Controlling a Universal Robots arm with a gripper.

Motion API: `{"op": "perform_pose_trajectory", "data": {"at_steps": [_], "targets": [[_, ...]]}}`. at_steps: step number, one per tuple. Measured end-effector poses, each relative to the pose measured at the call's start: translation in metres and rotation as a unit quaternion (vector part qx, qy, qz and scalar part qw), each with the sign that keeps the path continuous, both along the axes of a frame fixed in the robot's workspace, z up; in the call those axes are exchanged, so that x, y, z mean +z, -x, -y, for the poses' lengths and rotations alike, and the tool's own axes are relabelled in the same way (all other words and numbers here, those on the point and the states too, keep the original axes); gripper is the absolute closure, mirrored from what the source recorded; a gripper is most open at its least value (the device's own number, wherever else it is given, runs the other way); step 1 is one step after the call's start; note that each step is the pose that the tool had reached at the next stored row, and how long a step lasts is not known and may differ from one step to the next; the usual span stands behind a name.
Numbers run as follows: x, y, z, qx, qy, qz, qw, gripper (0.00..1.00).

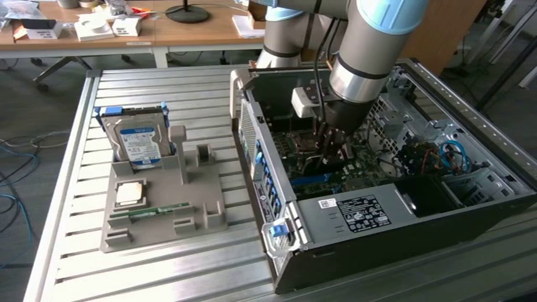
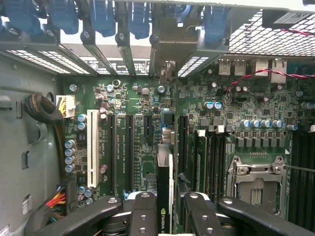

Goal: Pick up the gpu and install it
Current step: 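Insert the gpu into the slot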

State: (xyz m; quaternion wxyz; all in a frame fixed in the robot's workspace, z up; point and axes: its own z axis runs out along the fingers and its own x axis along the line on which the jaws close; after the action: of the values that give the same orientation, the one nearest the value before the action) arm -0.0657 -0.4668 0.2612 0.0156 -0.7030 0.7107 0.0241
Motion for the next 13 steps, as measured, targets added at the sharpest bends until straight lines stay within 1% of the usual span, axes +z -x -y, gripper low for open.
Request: {"op": "perform_pose_trajectory", "data": {"at_steps": [13], "targets": [[-0.0043,0.0,-0.0001,0.0,-0.0004,0.0001,1.0,0.74]]}}
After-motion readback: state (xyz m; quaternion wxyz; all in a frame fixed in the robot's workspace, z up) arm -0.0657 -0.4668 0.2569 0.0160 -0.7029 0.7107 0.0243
